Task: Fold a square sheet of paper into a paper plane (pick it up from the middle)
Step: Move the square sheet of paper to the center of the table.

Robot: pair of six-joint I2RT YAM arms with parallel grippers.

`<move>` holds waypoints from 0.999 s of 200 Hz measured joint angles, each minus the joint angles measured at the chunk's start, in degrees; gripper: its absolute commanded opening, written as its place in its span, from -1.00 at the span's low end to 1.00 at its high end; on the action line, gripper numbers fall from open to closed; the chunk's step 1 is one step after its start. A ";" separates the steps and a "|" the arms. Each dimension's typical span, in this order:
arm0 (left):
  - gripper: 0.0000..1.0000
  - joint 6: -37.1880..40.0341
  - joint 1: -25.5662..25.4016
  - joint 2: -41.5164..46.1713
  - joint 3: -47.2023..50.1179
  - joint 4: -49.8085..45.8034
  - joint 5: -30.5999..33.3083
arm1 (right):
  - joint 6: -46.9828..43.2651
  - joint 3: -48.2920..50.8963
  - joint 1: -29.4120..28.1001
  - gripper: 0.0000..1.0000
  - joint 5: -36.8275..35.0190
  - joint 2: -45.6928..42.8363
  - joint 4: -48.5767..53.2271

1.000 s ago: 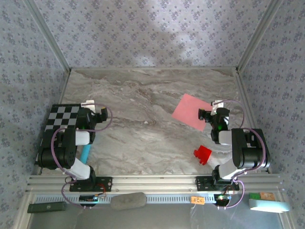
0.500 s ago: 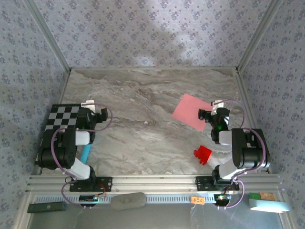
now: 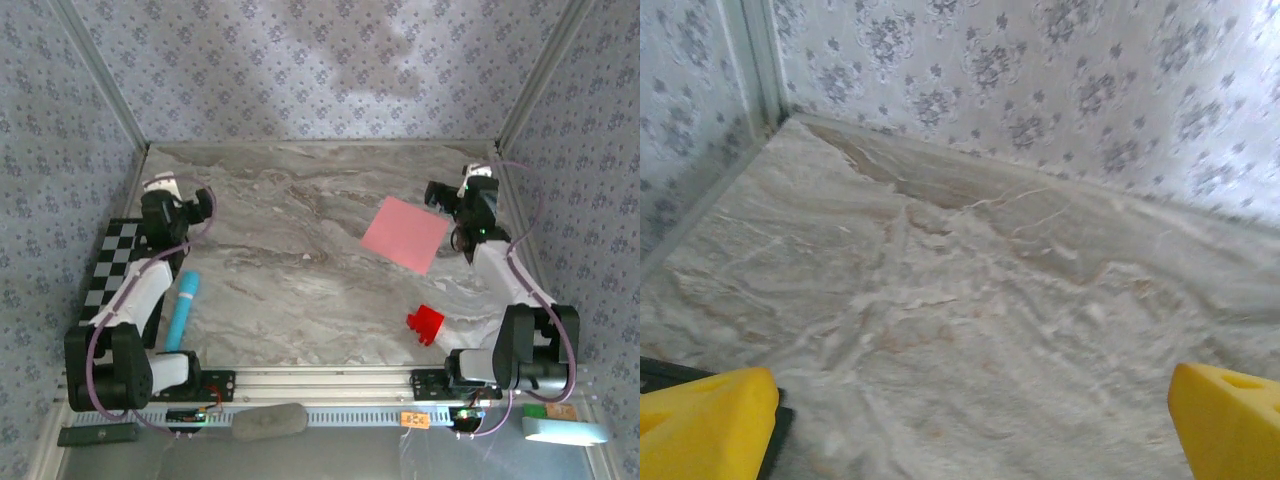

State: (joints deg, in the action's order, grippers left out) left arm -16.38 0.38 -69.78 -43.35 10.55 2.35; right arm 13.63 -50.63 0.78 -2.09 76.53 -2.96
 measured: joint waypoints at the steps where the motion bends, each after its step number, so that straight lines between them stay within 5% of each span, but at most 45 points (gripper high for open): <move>1: 1.00 -0.31 0.00 -0.02 -0.17 -0.17 -0.15 | 0.44 -0.48 -0.07 1.00 0.28 0.35 0.59; 74: 0.96 -14.38 -1.79 -9.90 -7.15 -12.98 -17.79 | 15.15 -9.38 -1.11 0.86 12.17 21.16 17.59; 200: 1.00 -20.28 -11.67 -20.33 -12.22 -18.73 -20.90 | 21.77 -19.17 -12.61 0.88 10.91 31.67 25.27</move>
State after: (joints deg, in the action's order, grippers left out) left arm -36.67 -11.29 -90.11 -55.57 -8.19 -18.55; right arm 35.40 -69.80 -11.84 8.82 108.20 22.31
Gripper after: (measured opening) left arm 0.997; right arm 0.940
